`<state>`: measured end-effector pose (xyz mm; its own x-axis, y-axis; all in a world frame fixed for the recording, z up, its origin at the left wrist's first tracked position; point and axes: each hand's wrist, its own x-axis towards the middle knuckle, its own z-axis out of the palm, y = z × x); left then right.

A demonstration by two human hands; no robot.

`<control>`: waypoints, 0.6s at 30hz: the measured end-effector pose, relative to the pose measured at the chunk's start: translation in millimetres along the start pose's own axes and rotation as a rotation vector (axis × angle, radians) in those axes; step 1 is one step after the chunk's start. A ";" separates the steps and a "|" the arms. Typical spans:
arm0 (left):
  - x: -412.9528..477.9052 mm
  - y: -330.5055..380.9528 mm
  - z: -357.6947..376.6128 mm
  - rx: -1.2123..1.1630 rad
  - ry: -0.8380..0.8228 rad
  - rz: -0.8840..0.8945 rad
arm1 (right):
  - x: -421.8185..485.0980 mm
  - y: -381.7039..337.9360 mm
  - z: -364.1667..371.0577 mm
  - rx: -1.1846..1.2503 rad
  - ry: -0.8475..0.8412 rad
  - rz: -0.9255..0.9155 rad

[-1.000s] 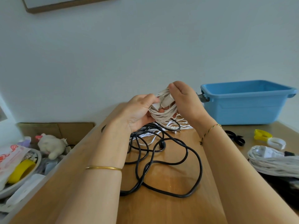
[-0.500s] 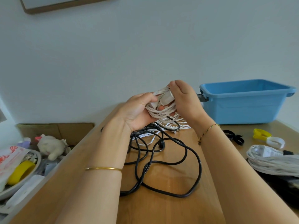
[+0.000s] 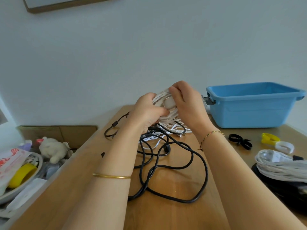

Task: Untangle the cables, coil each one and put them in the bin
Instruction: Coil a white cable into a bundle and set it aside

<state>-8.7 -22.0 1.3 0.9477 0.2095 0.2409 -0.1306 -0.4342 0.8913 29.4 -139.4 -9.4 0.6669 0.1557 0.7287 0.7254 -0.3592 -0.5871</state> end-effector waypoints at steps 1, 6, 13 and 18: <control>-0.5 0.4 -0.3 0.054 0.032 0.038 | 0.4 -0.2 0.7 -0.039 0.017 -0.024; -5.8 3.6 0.7 0.299 0.146 0.114 | -2.6 -5.4 4.6 -0.189 0.111 -0.104; -3.3 2.0 -7.9 -0.537 -0.220 -0.099 | 1.7 -1.6 2.4 -0.080 0.130 -0.019; 0.0 -0.6 -12.0 -0.845 -0.227 -0.194 | 3.6 2.3 -2.2 0.048 0.160 0.090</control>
<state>-12.2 -11.2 5.3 0.9985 -0.0053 0.0548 -0.0482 0.3998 0.9153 33.0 -141.7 -7.3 0.6968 -0.0250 0.7168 0.6736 -0.3205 -0.6660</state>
